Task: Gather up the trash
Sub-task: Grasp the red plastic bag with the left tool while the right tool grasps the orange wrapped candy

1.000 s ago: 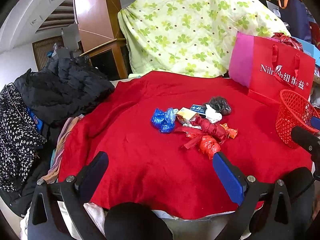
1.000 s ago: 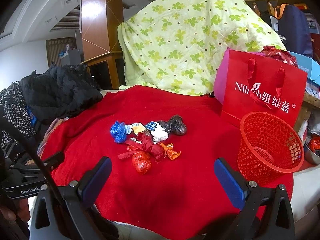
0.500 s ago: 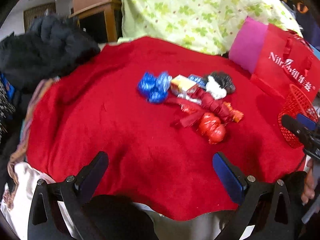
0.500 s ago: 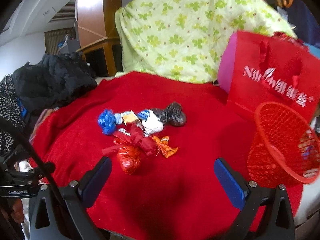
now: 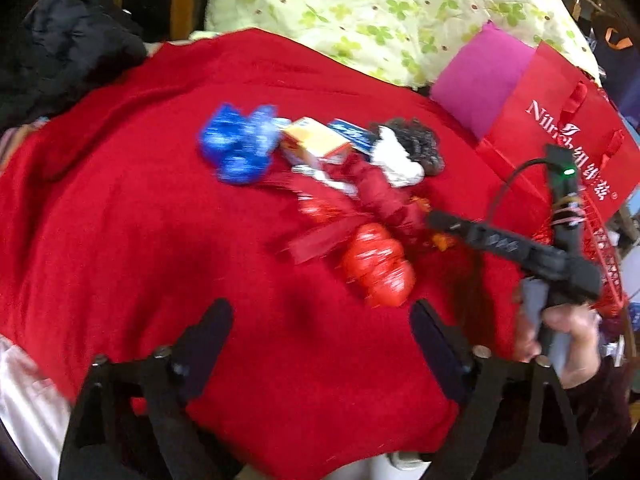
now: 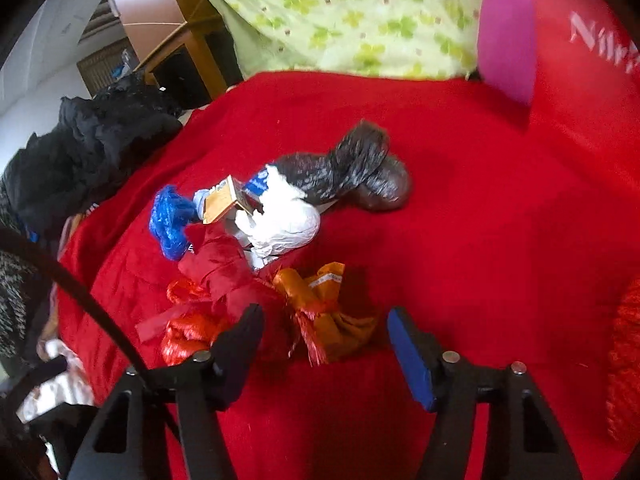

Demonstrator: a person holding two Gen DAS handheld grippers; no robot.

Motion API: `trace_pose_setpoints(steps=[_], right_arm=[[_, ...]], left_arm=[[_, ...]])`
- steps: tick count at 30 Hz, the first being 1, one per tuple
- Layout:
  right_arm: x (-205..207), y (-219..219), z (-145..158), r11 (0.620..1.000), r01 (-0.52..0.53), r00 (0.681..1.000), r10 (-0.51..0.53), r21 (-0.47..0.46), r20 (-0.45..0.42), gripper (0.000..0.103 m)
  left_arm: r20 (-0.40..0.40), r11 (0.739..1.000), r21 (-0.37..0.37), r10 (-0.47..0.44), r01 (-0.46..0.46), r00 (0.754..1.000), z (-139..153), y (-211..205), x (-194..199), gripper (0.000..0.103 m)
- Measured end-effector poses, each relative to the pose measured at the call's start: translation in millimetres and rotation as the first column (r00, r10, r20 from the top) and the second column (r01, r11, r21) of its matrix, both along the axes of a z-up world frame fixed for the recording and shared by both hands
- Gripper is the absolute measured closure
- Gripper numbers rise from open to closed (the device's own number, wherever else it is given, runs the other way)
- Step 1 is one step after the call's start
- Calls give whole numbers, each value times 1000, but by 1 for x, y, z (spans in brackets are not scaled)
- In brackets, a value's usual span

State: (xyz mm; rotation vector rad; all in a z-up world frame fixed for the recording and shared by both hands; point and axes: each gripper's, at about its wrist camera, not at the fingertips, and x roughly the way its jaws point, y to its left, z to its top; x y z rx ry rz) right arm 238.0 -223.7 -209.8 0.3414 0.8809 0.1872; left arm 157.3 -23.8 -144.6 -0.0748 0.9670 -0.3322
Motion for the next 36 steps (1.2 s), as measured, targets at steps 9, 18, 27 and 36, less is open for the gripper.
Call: trace_pose_setpoints(steps=[9,18,27,36], right_arm=[[14,-10,-19,1000,11,999,-10,24,-45,61],[-38,-20,39,999,43,983,-40,-10,180,61],[-101,-50,93,997,24,918,-50,70,394,61],[-168,-105,117,982,137,842,-184,129,508,61]], left_arm=[[-91,998,-51,-48,43,995,-23,-31,32,25],[-146,997,-63,-58,49,988,-47,-53,53,45],[-95,994,-86,-76,68,993,-30,-48,33,59],[91,978,-57,-196,202,976,41,-80,-5,59]])
